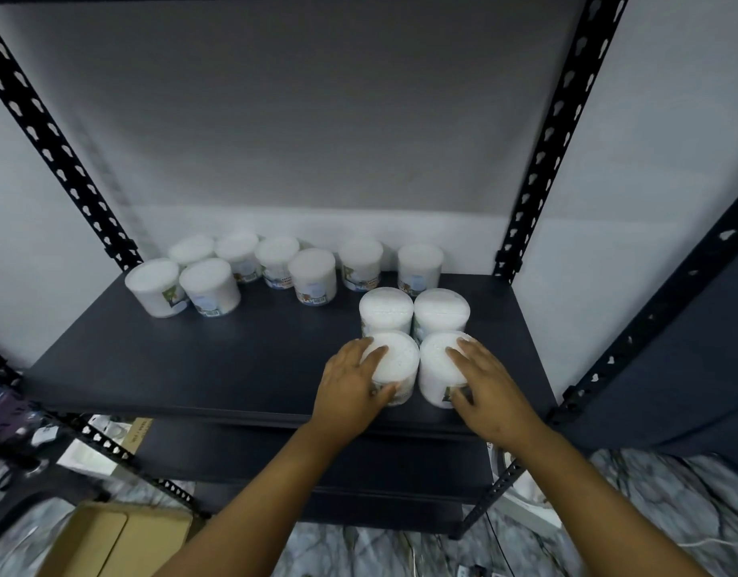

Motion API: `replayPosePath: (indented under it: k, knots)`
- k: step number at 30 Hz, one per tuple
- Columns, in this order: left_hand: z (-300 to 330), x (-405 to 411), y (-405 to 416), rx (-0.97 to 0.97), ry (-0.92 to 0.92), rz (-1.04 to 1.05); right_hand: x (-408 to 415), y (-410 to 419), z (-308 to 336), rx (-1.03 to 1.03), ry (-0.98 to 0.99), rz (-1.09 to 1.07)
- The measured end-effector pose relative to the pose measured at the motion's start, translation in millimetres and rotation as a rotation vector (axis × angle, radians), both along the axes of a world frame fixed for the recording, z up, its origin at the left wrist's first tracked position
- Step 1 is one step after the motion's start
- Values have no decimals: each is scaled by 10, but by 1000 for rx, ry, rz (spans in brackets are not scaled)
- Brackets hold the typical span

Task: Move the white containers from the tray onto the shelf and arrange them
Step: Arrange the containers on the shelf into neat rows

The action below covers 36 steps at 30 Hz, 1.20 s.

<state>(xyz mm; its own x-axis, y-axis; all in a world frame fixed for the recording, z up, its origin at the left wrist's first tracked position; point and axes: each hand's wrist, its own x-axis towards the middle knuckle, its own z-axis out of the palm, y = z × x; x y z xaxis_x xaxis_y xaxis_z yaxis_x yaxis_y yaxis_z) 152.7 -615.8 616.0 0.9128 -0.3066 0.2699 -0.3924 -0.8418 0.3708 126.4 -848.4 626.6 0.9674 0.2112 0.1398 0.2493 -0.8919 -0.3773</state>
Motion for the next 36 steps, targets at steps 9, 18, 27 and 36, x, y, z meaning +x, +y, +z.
replayPosePath:
  k: [9, 18, 27, 36]
  knots:
    - [-24, 94, 34, 23, 20, -5, 25, 62, -24, -7, -15, -36]
    - [16, 199, 74, 37, 61, -35, 110, 99, 0, -22, -15, -51]
    - [6, 172, 35, 36, 20, 17, 103, 66, -20, -45, -21, -53]
    - [-12, 169, 45, 5, 17, 4, 140, 48, 10, -93, -72, -82]
